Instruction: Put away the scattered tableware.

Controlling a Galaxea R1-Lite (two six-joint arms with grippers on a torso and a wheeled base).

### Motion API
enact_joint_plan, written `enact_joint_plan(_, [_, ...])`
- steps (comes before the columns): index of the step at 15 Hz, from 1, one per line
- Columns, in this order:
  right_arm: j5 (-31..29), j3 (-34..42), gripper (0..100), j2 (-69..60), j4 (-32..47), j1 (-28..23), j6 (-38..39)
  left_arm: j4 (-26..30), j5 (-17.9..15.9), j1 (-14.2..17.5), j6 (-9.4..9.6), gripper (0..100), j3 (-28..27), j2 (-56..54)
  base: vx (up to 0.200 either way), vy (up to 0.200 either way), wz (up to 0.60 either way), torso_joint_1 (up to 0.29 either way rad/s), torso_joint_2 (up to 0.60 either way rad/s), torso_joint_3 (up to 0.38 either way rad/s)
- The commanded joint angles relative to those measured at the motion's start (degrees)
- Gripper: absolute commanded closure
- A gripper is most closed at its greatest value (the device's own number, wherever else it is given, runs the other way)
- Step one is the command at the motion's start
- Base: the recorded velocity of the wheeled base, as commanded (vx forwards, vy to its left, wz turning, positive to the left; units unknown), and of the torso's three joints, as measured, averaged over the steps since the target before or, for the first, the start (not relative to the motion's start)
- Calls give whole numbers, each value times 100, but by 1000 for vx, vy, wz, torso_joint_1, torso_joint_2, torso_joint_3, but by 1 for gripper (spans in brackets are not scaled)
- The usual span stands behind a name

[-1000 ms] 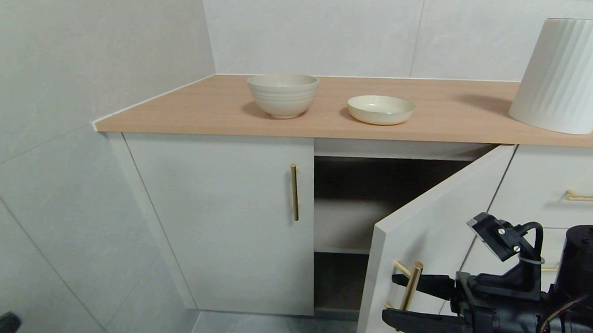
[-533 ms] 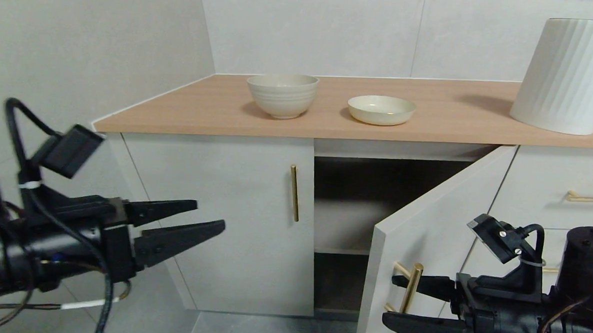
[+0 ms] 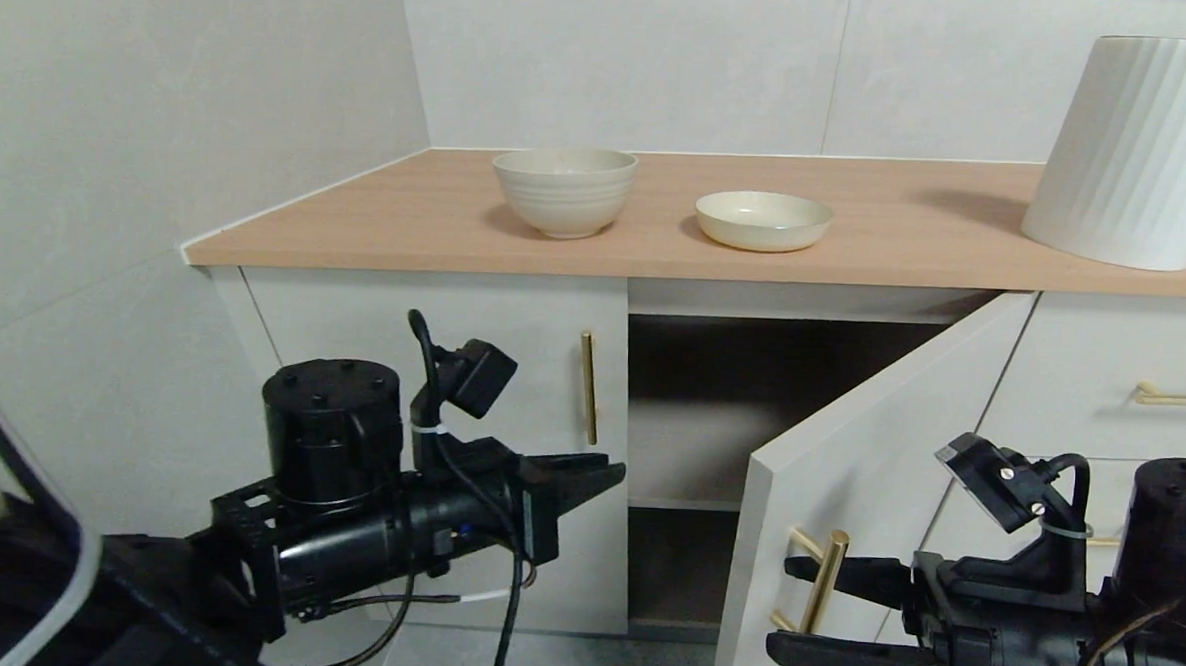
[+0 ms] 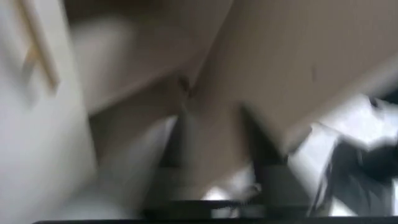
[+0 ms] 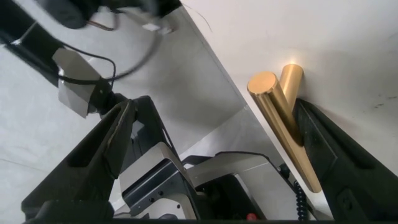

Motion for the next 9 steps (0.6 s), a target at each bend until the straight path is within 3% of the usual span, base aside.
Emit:
enact_joint_plan(1, [-17, 1, 0, 14, -4, -1, -7, -643, 96, -144, -447, 100, -271, 916, 0, 0, 0, 0, 0, 0])
enact_joint_plan(2, [-17, 1, 0, 14, 4, -1, -25, -1180, 26, -267, -790, 100, -280, 1118, 0, 0, 0, 0, 0, 0])
enact_joint_plan(3, [-17, 10, 0, 23, 4, -1, -42, -1681, 17, -381, -852, 100, -289, 1346, 0, 0, 0, 0, 0, 0])
enact_joint_plan(5, [-17, 18, 0, 14, -4, -1, -69, -2612, 8, -610, -755, 100, -306, 1812, 0, 0, 0, 0, 0, 0])
enact_joint_plan(9, [-26, 18, 0, -4, -4, -1, -69, -2630, -89, -917, -623, 100, -509, 2128, 0, 0, 0, 0, 0, 0])
